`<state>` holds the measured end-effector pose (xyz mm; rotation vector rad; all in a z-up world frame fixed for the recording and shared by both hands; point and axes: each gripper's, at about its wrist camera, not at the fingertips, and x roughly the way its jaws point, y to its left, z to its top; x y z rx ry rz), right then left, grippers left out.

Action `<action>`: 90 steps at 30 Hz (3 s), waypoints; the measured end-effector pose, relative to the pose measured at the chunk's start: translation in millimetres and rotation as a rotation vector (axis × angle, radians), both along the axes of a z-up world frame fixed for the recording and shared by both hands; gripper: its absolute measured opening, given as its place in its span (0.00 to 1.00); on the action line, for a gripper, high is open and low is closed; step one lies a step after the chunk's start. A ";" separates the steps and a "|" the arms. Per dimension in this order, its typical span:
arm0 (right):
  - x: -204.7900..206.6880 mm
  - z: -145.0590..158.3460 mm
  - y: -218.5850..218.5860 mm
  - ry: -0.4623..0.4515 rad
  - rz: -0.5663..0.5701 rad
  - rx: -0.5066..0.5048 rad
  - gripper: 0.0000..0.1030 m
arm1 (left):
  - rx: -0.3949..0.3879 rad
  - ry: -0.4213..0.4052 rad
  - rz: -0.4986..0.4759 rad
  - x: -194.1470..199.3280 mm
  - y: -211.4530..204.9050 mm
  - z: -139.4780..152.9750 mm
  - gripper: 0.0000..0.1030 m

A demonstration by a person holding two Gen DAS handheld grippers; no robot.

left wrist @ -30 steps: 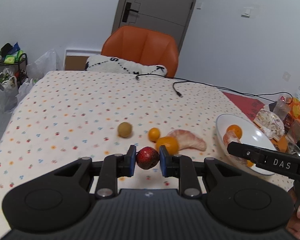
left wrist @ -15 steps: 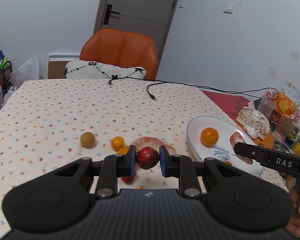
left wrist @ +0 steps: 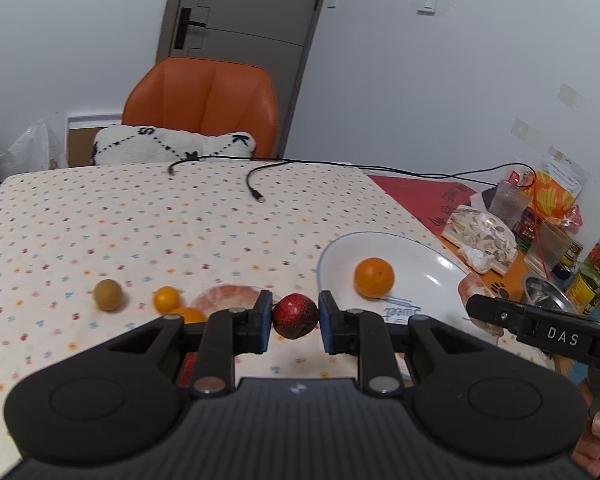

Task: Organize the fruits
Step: 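Carry the pomelo segment and plum onto the white plate and release both, then move both tools back toward the remaining fruit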

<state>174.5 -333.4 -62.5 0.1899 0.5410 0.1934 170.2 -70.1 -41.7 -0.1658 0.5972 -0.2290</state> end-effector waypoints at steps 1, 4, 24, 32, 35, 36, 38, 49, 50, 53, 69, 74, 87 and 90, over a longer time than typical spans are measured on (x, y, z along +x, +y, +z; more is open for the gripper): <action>0.0 -1.4 -2.2 0.003 -0.003 0.001 0.34 | 0.001 0.002 -0.005 1.4 -3.3 -0.6 0.22; 0.4 -6.0 -8.1 0.012 -0.010 0.004 0.34 | 0.005 0.005 -0.022 4.3 -13.1 -2.3 0.22; 11.2 -23.5 -26.5 0.035 -0.016 0.037 0.38 | 0.026 0.033 -0.099 28.3 -62.6 -16.7 0.24; 7.5 -25.2 -25.9 0.018 -0.013 0.052 0.53 | 0.038 0.050 -0.064 26.2 -54.2 -19.1 0.37; 5.2 -24.4 -21.5 0.006 -0.002 0.056 0.61 | 0.041 0.049 -0.045 22.4 -46.7 -17.7 0.45; 3.9 -23.1 -19.2 -0.002 0.005 0.054 0.65 | 0.043 0.046 -0.038 20.7 -43.9 -16.7 0.47; 1.2 -20.1 -14.3 -0.017 0.015 0.051 0.73 | 0.047 0.036 -0.018 16.5 -37.0 -14.6 0.55; -8.8 -13.8 13.3 -0.045 0.080 0.047 0.87 | 0.057 0.030 0.090 -5.1 7.2 -11.5 0.74; -9.5 -13.2 16.0 -0.050 0.087 0.042 0.88 | 0.059 0.028 0.097 -6.9 10.5 -11.2 0.75; -10.5 -10.9 22.1 -0.058 0.105 0.032 0.90 | 0.062 0.025 0.118 -11.4 20.2 -10.1 0.75; -18.9 -2.7 54.9 -0.082 0.208 0.038 0.93 | 0.050 0.038 0.187 -32.5 65.8 -10.7 0.76; -19.6 0.2 67.4 -0.082 0.243 0.036 0.93 | 0.052 0.037 0.202 -38.1 75.4 -12.8 0.75; -16.4 1.0 106.5 -0.057 0.349 0.010 0.91 | 0.030 0.063 0.195 -41.6 97.0 -21.2 0.61; -14.2 0.8 114.3 -0.049 0.363 0.008 0.87 | 0.021 0.070 0.191 -40.7 100.9 -23.4 0.53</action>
